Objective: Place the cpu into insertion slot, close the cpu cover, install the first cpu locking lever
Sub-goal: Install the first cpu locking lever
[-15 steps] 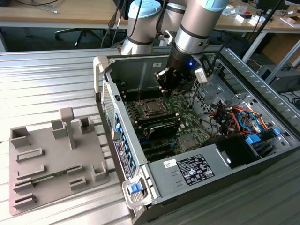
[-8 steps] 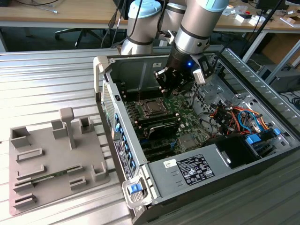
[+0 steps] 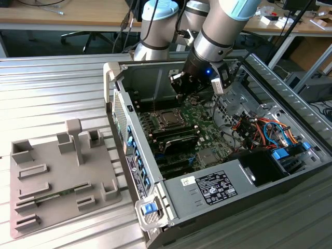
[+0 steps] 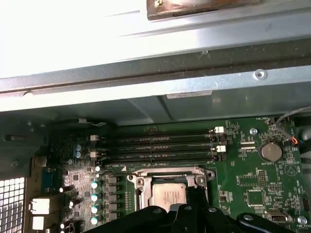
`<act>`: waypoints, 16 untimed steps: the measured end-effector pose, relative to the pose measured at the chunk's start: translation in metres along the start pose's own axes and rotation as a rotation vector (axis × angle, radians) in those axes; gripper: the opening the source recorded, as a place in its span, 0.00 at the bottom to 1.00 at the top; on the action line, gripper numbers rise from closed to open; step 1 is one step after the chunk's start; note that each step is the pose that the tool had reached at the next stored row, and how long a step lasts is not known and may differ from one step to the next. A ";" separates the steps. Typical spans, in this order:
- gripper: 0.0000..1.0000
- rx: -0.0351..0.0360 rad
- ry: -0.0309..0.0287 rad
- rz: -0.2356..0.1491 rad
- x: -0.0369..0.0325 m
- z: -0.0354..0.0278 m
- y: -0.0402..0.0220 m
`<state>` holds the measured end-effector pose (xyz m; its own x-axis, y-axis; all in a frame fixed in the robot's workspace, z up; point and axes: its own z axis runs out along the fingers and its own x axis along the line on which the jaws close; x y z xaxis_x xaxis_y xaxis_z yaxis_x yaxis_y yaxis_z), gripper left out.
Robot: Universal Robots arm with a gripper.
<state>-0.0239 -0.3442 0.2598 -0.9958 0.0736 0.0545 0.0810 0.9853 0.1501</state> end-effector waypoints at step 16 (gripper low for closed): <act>0.11 -0.0002 -0.0004 0.000 0.0354 0.0012 -0.0063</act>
<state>-0.0597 -0.3477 0.2596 -0.9958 0.0735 0.0541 0.0809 0.9853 0.1503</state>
